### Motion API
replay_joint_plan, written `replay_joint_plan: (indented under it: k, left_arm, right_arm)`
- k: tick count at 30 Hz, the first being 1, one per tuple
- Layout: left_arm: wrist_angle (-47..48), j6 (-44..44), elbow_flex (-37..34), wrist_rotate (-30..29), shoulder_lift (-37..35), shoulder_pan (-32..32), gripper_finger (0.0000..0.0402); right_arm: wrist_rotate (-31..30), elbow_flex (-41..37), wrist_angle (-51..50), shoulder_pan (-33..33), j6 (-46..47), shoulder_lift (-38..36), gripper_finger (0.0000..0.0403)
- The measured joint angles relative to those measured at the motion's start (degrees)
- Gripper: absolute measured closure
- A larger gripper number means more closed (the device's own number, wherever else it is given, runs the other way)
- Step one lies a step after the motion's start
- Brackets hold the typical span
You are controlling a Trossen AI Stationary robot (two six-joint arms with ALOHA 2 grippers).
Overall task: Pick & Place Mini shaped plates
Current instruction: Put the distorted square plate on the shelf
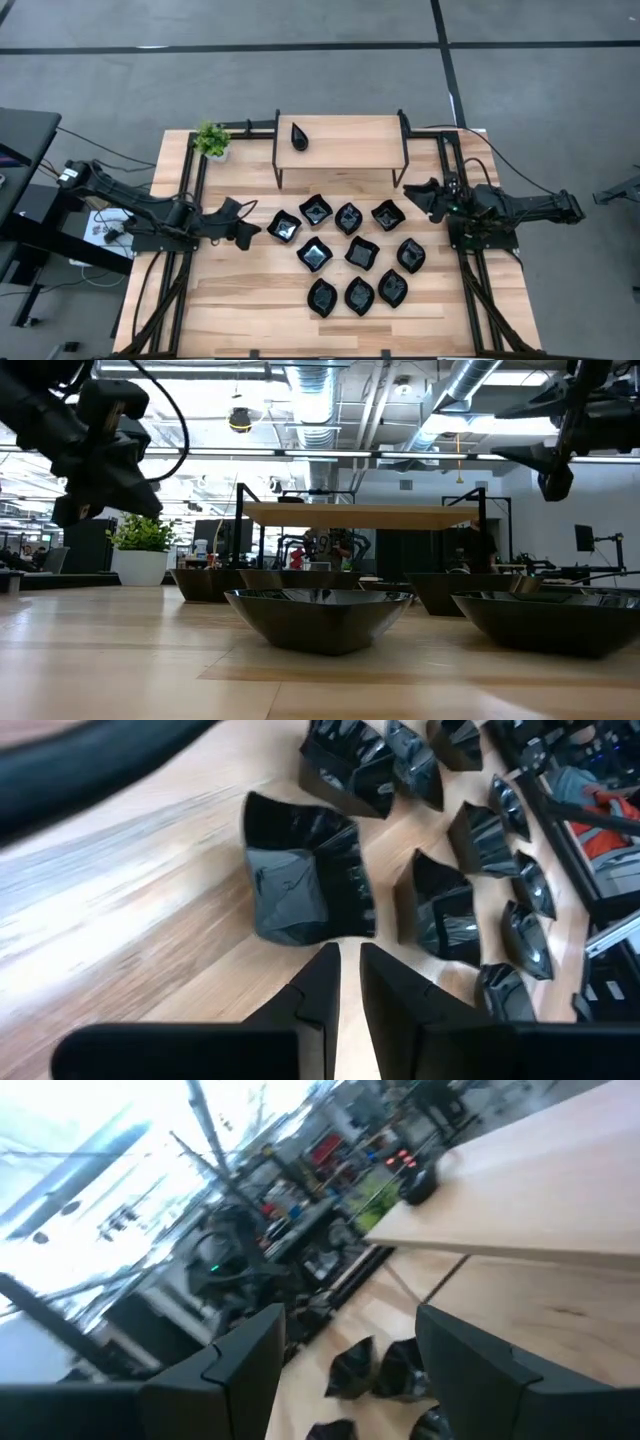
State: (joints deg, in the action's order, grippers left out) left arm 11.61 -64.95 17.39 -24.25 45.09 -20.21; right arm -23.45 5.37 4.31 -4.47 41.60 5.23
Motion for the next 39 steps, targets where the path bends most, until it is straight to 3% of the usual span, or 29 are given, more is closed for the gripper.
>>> replay_joint_plan:
  k: [7, 11, 18, 22, 26, 31, 39]
  left_arm:
    - [-0.32, 0.07, -2.08, 0.35, -3.9, 0.02, 0.0357]
    - [-0.47, 0.83, -2.21, 0.37, -4.71, 0.02, 0.0357]
    - [-0.52, 2.1, -2.21, 0.46, -4.69, 0.04, 0.0357]
    - [-0.54, 2.1, -2.21, 0.46, -4.67, 0.05, 0.0357]
    - [-0.54, 2.1, -2.21, 0.48, -4.65, 0.04, 0.0357]
    - [-0.55, 2.1, -2.21, 0.48, -4.65, 0.04, 0.0357]
    - [-0.56, 2.1, -2.21, 0.5, -4.65, 0.04, 0.0357]
  right_arm:
    - [1.12, 4.12, -3.12, -1.33, -1.33, 1.98, 0.019]
    - [2.44, 11.21, -15.05, -3.65, 0.29, 6.76, 0.0215]
    - [7.24, 23.6, -39.12, -6.79, 11.98, 20.81, 0.0257]
    - [7.67, 27.74, -49.61, -6.75, 19.1, 28.38, 0.0269]
    - [10.66, 28.74, -53.95, -5.37, 23.5, 34.27, 0.0275]
    - [12.8, 28.74, -54.66, -2.11, 26.47, 39.52, 0.0258]
    - [14.43, 28.74, -54.68, 4.39, 26.48, 45.64, 0.0194]
